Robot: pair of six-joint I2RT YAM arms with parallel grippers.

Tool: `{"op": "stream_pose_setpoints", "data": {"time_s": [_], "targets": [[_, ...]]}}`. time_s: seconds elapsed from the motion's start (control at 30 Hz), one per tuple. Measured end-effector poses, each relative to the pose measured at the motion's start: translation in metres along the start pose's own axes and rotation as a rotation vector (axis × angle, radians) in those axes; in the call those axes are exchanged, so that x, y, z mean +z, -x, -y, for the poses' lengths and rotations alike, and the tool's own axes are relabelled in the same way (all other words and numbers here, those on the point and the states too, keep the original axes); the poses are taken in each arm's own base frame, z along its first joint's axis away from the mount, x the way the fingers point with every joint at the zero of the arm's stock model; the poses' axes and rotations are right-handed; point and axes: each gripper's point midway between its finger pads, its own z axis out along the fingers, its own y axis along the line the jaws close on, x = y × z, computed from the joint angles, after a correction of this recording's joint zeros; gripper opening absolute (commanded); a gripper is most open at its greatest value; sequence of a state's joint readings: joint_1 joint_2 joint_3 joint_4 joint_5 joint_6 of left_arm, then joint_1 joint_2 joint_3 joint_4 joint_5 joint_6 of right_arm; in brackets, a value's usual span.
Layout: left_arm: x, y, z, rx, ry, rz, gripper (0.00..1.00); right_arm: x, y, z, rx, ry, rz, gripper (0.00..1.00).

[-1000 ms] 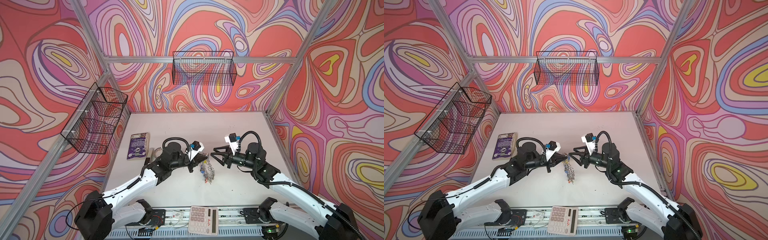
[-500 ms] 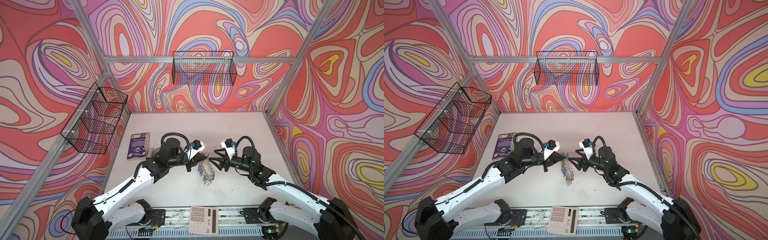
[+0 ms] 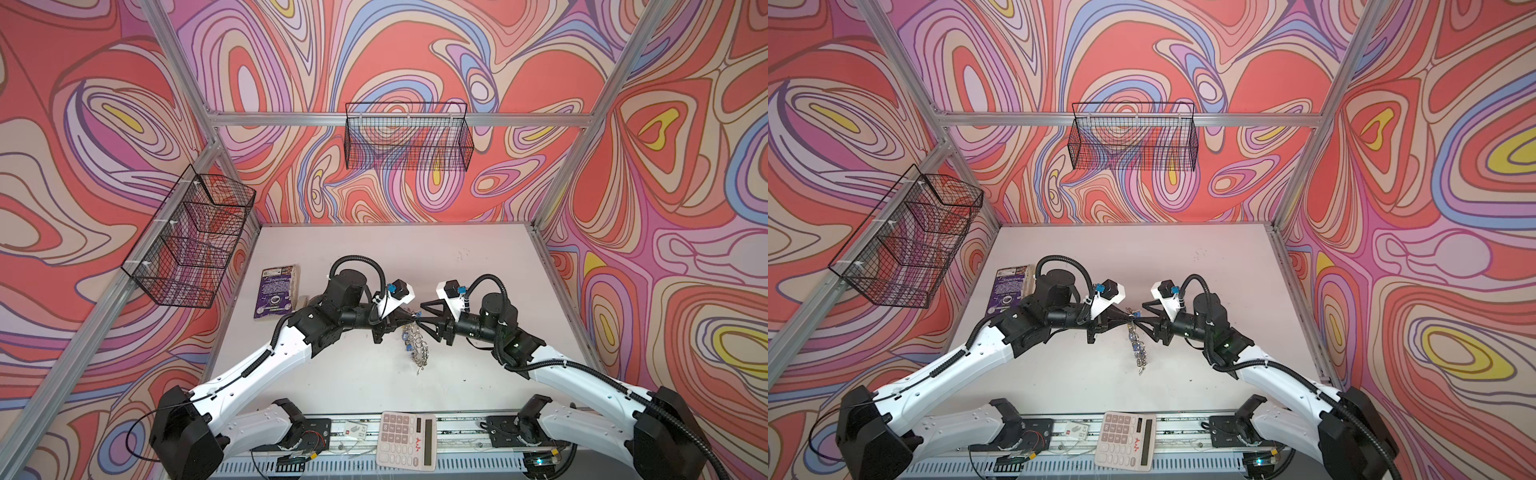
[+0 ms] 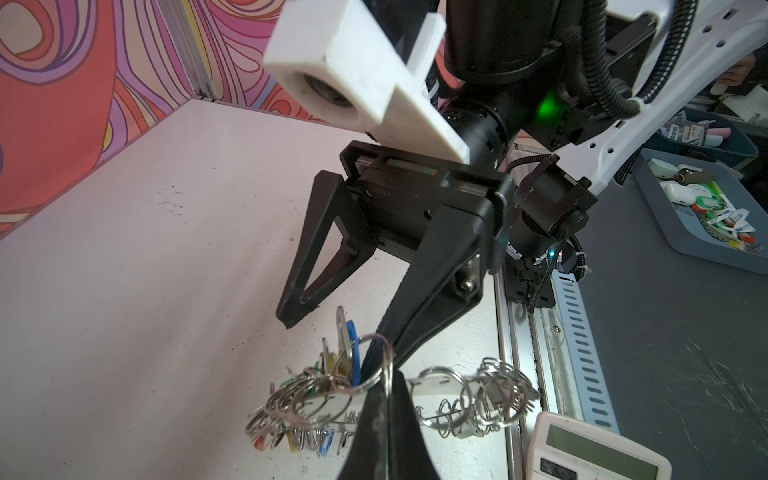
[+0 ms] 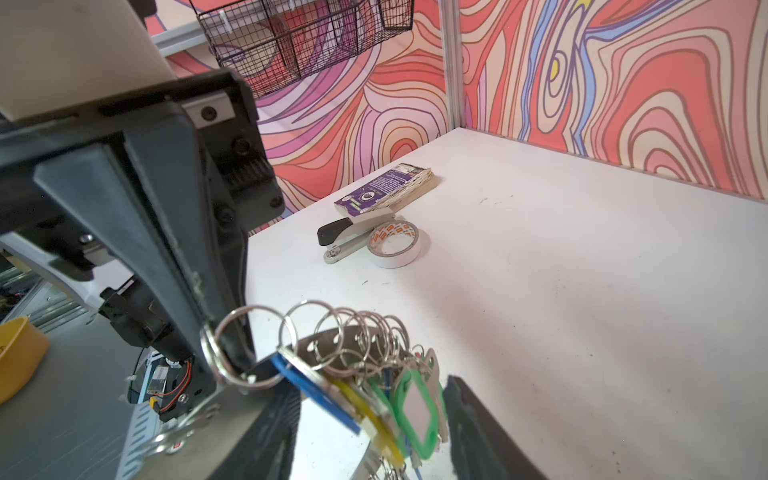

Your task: Put the keys on the keyring

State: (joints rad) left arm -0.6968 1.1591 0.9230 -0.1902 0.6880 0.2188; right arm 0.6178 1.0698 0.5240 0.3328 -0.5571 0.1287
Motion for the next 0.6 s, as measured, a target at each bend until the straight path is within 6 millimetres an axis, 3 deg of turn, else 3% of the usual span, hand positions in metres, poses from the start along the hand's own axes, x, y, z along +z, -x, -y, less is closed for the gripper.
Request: {"op": "stream_pose_setpoints", "data": {"time_s": [0.3, 0.6], "targets": [[0.002, -0.005, -0.005, -0.007, 0.012, -0.03, 0.0, -0.004, 0.011, -0.012, 0.005, 0.048, 0.041, 0.01], [0.001, 0.001, -0.01, -0.014, 0.042, -0.022, 0.0, -0.014, 0.009, -0.014, 0.019, 0.028, 0.06, 0.0]]}}
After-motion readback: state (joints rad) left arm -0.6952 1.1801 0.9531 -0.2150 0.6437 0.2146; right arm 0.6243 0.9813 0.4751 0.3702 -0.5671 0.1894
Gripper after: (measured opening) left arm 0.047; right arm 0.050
